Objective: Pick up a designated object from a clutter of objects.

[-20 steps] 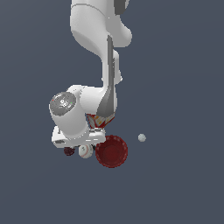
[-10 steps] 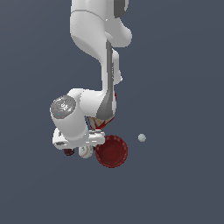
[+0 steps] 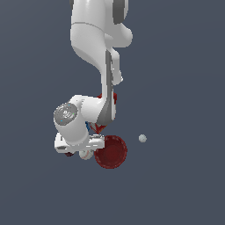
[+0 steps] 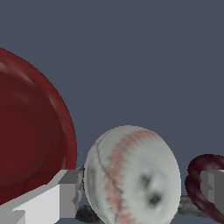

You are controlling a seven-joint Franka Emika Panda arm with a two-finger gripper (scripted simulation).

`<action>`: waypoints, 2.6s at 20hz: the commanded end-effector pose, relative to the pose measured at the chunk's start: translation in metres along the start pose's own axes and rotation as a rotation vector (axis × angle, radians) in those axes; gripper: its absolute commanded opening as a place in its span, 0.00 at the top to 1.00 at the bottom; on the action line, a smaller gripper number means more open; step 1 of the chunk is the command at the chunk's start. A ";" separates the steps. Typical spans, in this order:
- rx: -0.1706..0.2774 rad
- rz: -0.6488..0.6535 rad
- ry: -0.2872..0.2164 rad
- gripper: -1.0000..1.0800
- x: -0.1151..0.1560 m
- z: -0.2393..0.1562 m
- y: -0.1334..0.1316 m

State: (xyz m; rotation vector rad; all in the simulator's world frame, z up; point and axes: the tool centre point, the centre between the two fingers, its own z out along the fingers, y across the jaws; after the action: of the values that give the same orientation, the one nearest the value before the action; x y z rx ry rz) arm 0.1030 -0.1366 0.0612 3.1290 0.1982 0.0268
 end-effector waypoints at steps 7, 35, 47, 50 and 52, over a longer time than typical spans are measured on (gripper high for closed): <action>0.007 -0.004 -0.017 1.00 -0.004 0.013 -0.005; 0.002 -0.005 -0.003 1.00 -0.024 -0.122 -0.083; 0.003 -0.004 -0.012 1.00 -0.047 -0.240 -0.156; 0.004 -0.004 -0.014 1.00 -0.051 -0.263 -0.170; 0.005 -0.004 -0.015 1.00 -0.052 -0.275 -0.178</action>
State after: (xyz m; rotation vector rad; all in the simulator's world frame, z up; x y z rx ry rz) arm 0.0265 0.0289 0.3233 3.1322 0.2065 0.0034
